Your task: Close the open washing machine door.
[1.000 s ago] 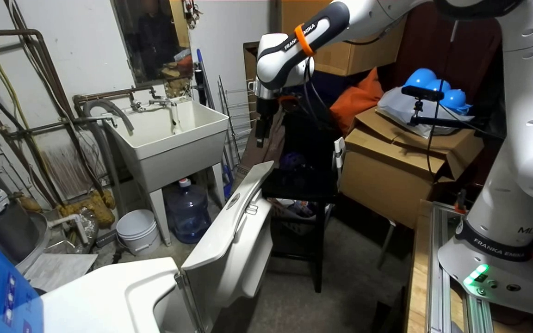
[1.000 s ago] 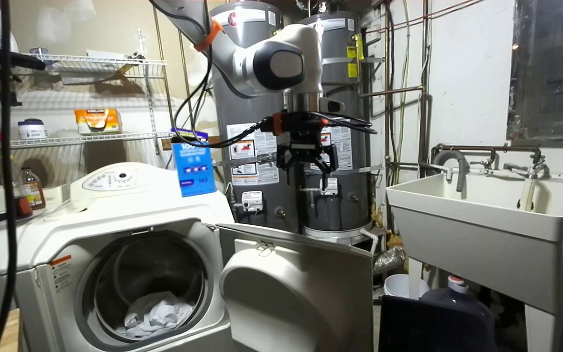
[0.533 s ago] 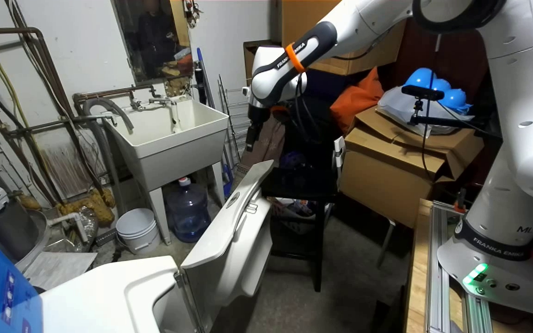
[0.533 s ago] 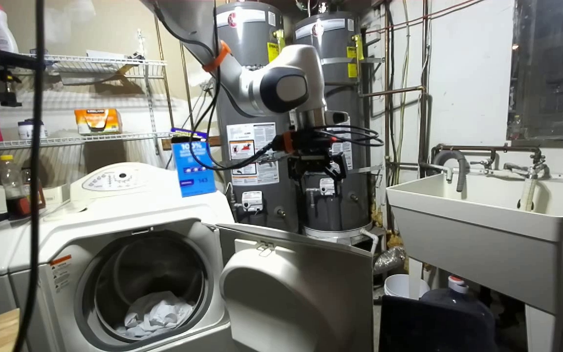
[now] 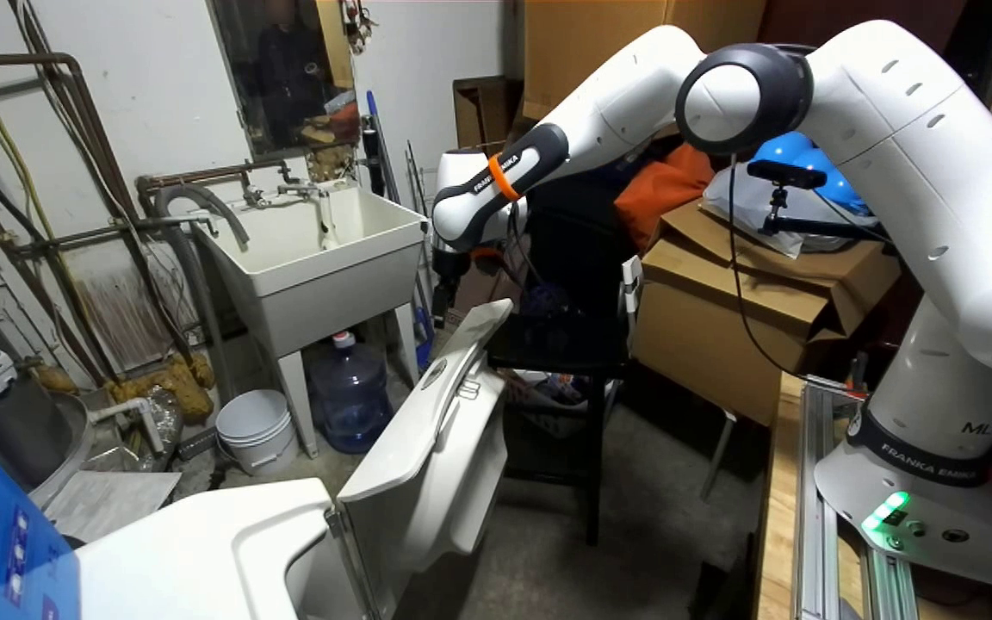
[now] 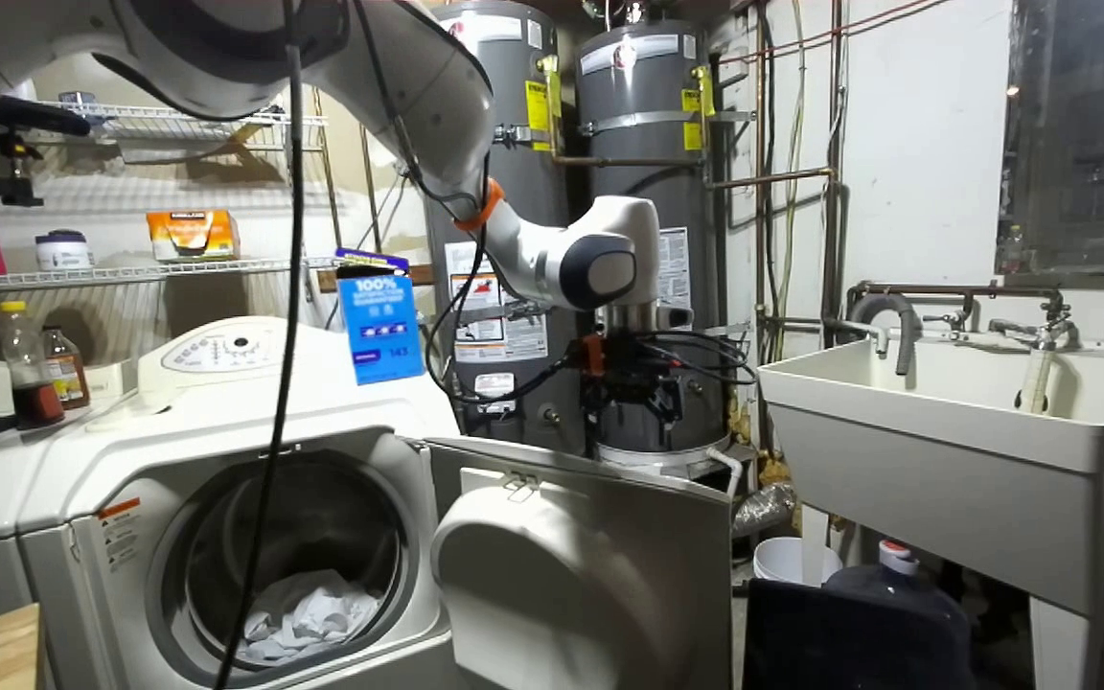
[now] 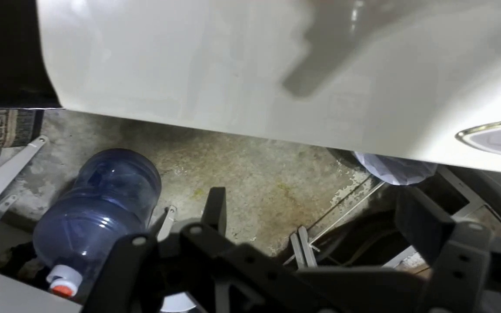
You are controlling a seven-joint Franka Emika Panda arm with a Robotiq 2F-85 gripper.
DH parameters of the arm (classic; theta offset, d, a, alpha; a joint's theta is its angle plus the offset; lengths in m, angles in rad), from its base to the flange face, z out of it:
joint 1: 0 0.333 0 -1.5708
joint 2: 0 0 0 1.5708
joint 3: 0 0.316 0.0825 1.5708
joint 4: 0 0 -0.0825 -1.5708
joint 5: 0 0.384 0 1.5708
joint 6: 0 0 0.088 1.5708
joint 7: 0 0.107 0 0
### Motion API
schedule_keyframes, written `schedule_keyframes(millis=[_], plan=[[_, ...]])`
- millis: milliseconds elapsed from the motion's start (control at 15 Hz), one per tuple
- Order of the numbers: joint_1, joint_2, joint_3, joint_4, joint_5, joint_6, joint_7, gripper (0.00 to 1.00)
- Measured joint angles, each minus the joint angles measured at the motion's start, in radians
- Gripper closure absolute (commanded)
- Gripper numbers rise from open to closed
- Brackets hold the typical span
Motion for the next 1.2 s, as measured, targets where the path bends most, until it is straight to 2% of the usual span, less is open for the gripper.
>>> schedule_keyframes(millis=[333, 800, 1000, 1133, 1200], plan=[[0.007, 0.076, 0.038, 0.083, 0.0, -0.134, 0.001, 0.0], [0.02, 0.084, 0.045, 0.09, 0.0, -0.392, 0.012, 0.0], [0.02, 0.084, 0.077, 0.077, 0.008, -0.531, -0.02, 0.0], [0.022, 0.084, 0.106, 0.066, 0.014, -0.573, -0.043, 0.0], [0.025, 0.081, 0.112, 0.061, 0.017, -0.559, -0.043, 0.0]])
